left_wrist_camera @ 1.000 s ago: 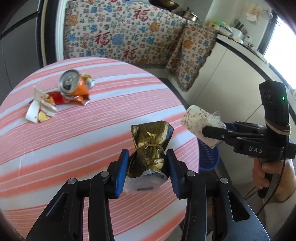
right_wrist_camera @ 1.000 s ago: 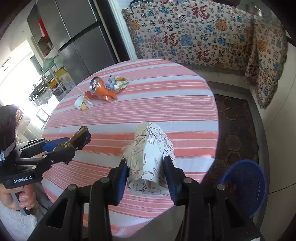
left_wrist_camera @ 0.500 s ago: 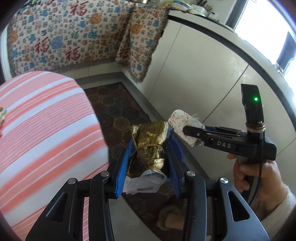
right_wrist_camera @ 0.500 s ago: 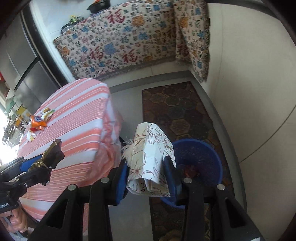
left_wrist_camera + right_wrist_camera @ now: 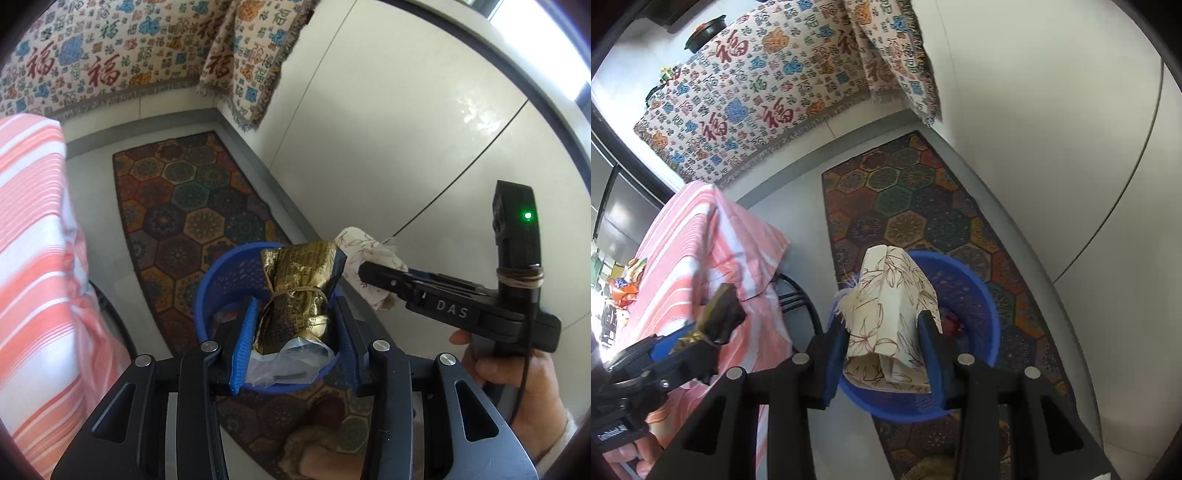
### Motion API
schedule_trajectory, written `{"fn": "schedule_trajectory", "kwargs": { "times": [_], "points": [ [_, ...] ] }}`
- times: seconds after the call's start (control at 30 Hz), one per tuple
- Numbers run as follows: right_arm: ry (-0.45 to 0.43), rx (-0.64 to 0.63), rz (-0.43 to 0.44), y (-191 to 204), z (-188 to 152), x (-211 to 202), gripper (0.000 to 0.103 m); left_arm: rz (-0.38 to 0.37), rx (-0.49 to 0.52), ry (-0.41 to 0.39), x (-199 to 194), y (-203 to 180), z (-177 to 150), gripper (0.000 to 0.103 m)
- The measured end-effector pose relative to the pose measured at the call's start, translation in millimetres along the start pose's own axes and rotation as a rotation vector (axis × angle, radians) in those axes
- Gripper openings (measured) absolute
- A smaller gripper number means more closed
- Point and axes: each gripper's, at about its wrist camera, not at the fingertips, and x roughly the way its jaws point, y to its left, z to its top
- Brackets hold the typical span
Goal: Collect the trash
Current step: 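Carry the wrapper and tissue pack in both tools over the blue basket, then open both tools to drop the wrapper and tissue pack into the basket, then return both tools over the table toward the paper cup and orange can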
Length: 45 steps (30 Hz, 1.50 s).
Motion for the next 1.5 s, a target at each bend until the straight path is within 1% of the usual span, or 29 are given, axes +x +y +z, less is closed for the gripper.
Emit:
{"fn": "schedule_trajectory", "kwargs": {
  "times": [0.17,0.27,0.3,0.33,0.37,0.4,0.47,0.53,0.6,0.67,0.73,0.77,0.8,0.9,0.97,1.03,1.13,1.2,1.27,1.4,1.5],
  "points": [
    [0.012,0.046,0.02,-20.7,0.6,9.4,0.039,0.004,0.017,0.028,28.0,-5.4,-1.1,0.042],
    [-0.003,0.051,0.028,-26.7,4.0,11.6,0.043,-0.005,0.026,0.032,39.4,-8.6,-4.6,0.045],
    [-0.013,0.056,0.025,-28.2,4.9,12.2,0.045,-0.007,0.029,0.031,45.1,-8.5,-5.1,0.05],
    [-0.019,0.061,0.024,-29.5,4.7,12.2,0.053,-0.012,0.031,0.032,49.2,-8.5,-5.4,0.064],
    [-0.023,0.069,0.035,-30.9,5.6,12.5,0.056,-0.013,0.032,0.034,53.3,-8.3,-5.1,0.075],
    [-0.026,0.077,0.047,-32.4,7.0,12.7,0.057,-0.009,0.034,0.03,55.4,-8.4,-5.2,0.076],
    [-0.041,0.074,0.032,-33.3,9.1,9.6,0.057,0.001,0.039,0.026,52.8,-7.8,-5.7,0.076],
    [-0.079,0.054,-0.002,-30.1,12.4,0.5,0.057,0.007,0.04,0.005,40.4,-8.8,-5.8,0.076],
    [-0.139,0.036,-0.029,-26.2,14.7,-13.8,0.057,0.021,0.052,-0.037,19.6,-9.3,-8.1,0.076],
    [-0.193,0.015,-0.047,-18.7,16.5,-26.5,0.057,0.048,0.069,-0.086,-14.2,-9.1,-14.8,0.076],
    [-0.237,-0.015,-0.053,-8.2,19.3,-37.0,0.057,0.077,0.074,-0.126,-46.8,-3.1,-24.4,0.084],
    [-0.26,-0.036,-0.05,-0.5,19.8,-42.5,0.057,0.099,0.075,-0.143,-65.8,2.3,-32.1,0.085],
    [-0.282,-0.057,-0.045,7.9,20.5,-47.7,0.057,0.121,0.075,-0.155,-79.2,8.1,-37.8,0.087],
    [-0.338,-0.14,-0.044,42.1,17.9,-59.1,0.057,0.221,0.054,-0.172,-125.3,37.4,-63.5,0.09],
    [-0.356,-0.208,-0.041,71.5,12.3,-63.1,0.057,0.303,0.017,-0.171,-152.6,69.0,-84.9,0.091],
    [-0.356,-0.27,-0.016,102.0,3.8,-65.3,0.057,0.372,-0.022,-0.175,-173.2,100.7,-103.5,0.091],
    [-0.345,-0.361,0.051,151.4,-16.3,-66.9,0.057,0.473,-0.103,-0.172,-201.4,154.4,-129.6,0.091],
    [-0.32,-0.419,0.096,191.3,-35.5,-62.0,0.057,0.543,-0.149,-0.169,-217.9,188.2,-144.5,0.091],
    [-0.259,-0.492,0.151,235.2,-57.1,-50.2,0.057,0.591,-0.191,-0.17,-231.7,217.1,-156.7,0.091],
    [-0.153,-0.638,0.188,312.8,-104.0,-22.8,0.057,0.629,-0.282,-0.18,-250.5,266.4,-176.8,0.091],
    [-0.114,-0.72,0.18,359.7,-125.5,-3.1,0.056,0.641,-0.334,-0.183,-257.0,287.5,-188.9,0.092]
  ]
}}
